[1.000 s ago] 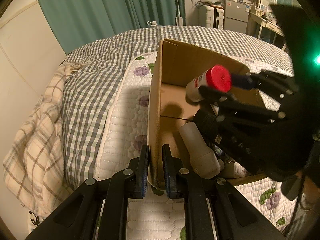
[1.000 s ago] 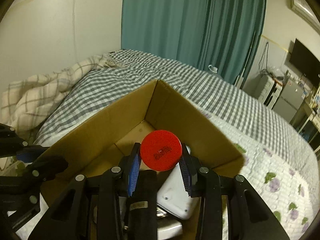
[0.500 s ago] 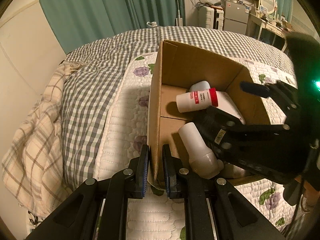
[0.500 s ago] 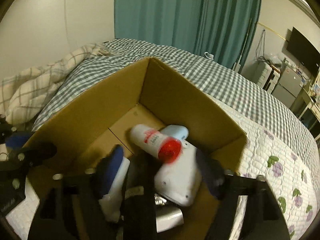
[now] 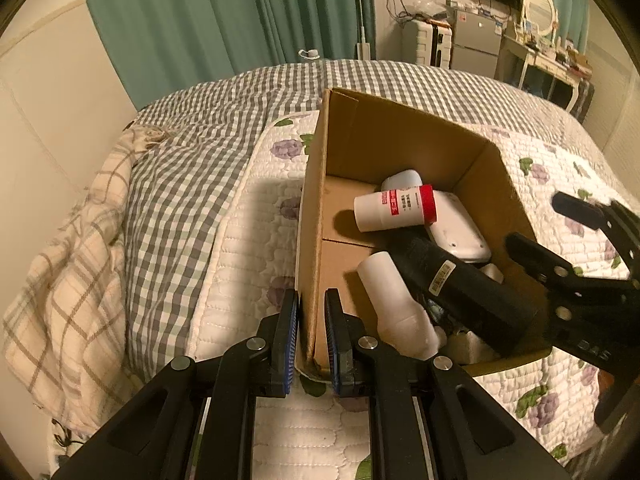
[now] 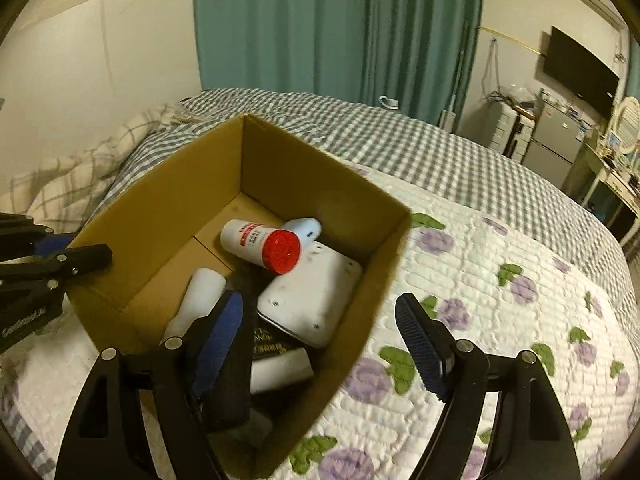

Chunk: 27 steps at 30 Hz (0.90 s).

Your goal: Organize rigid objects

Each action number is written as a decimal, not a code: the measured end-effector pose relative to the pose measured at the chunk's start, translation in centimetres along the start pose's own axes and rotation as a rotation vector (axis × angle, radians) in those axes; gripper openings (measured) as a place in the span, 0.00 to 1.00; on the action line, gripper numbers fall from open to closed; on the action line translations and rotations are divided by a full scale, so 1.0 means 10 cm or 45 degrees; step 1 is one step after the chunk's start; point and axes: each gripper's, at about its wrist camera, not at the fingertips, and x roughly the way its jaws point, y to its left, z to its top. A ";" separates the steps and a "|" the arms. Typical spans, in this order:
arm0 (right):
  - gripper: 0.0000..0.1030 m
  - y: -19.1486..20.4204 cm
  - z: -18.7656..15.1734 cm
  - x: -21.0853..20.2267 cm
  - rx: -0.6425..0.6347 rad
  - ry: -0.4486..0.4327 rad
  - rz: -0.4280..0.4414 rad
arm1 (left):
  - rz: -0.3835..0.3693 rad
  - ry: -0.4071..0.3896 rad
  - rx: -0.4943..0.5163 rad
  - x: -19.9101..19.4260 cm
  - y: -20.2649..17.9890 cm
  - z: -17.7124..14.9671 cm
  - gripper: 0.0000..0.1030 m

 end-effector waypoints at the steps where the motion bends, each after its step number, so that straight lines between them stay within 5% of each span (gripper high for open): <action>1: 0.76 -0.02 -0.01 -0.06 0.011 -0.004 -0.013 | -0.007 -0.003 -0.002 -0.01 0.01 0.01 0.12; 9: 0.76 -0.15 0.06 -0.55 0.068 -0.065 -0.126 | -0.010 -0.044 0.029 -0.22 -0.03 0.17 0.12; 18: 0.76 -0.26 0.12 -1.50 0.138 -0.268 -0.238 | -0.083 -0.367 0.079 -1.21 -0.31 0.20 0.17; 23: 0.91 -0.31 -0.03 -2.03 0.182 -0.403 -0.317 | -0.130 -0.540 0.074 -1.58 -0.44 0.04 0.57; 27: 1.00 -0.30 -0.28 -2.29 0.152 -0.438 -0.395 | -0.175 -0.621 0.055 -1.68 -0.49 -0.18 0.66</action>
